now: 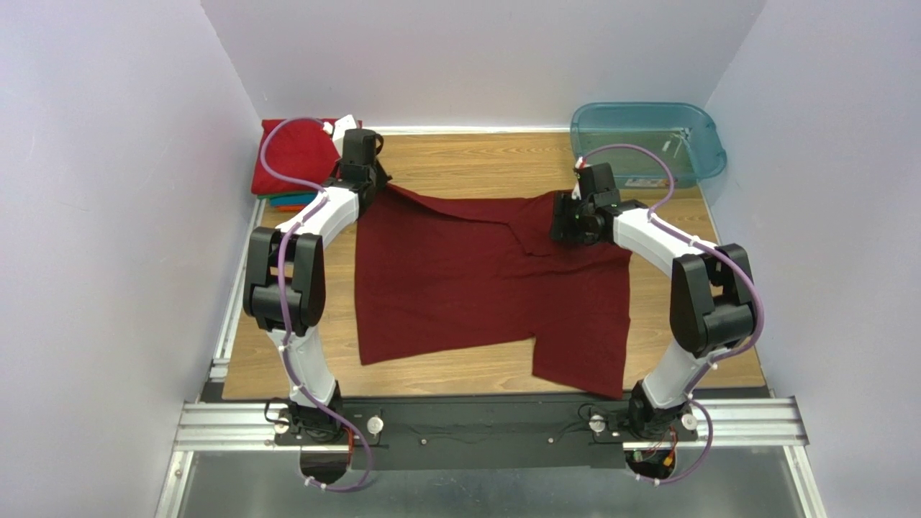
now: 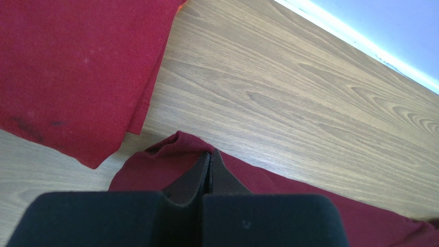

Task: Fold and stack the t-shirts
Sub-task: Flatten the tshirt out

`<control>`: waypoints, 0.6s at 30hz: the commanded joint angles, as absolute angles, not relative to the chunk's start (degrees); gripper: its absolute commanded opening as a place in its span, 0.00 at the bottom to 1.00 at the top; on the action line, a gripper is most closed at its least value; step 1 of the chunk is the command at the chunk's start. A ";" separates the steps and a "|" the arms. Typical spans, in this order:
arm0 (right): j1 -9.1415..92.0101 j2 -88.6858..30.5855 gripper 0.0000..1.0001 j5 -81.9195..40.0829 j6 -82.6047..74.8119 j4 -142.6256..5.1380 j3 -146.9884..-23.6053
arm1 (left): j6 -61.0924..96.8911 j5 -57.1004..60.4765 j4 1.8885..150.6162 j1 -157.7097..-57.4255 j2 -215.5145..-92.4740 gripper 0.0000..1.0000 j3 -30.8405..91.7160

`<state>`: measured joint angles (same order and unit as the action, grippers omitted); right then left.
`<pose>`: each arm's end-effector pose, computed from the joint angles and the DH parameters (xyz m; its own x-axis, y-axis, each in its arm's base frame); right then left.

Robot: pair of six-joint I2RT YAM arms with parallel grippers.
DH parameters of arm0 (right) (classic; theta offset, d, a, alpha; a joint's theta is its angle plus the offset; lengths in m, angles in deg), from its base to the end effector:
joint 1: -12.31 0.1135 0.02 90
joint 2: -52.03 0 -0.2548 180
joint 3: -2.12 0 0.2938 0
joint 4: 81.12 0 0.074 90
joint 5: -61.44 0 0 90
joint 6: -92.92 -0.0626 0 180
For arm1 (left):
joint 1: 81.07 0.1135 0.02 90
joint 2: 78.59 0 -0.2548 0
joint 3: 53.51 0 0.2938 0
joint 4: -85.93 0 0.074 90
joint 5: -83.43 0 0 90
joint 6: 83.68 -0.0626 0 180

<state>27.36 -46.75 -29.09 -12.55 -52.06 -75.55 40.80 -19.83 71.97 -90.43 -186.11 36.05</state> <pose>0.4062 0.1086 0.1546 -0.7825 0.0658 -0.6192 -0.0469 0.9853 0.1640 0.4865 -0.0656 0.1945 -0.4109 -0.4907 -0.7683 -0.3232 0.8664 -0.3805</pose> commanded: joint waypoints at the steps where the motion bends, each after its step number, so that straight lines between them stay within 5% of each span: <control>1: 27.42 -46.93 0.69 -28.21 -15.98 -51.67 -72.95 | 39.81 -19.94 73.36 -90.03 -185.46 0.00 34.91; 10: 27.42 -52.82 0.61 -31.45 -17.74 -52.46 -76.19 | 40.24 -19.05 73.88 -90.03 -185.99 0.00 34.65; 15: 27.42 -52.21 0.17 -31.73 -19.40 -55.45 -77.86 | 39.63 -18.70 75.11 -90.12 -186.16 0.00 35.26; 18: 27.42 -51.07 0.13 -31.54 -19.84 -55.54 -79.18 | 39.45 -18.79 75.12 -90.03 -186.34 0.00 35.96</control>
<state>27.36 -52.63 -30.14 -18.29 -53.09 -76.67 40.34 -19.35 73.24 -90.43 -186.11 34.91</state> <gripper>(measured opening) 0.163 0.005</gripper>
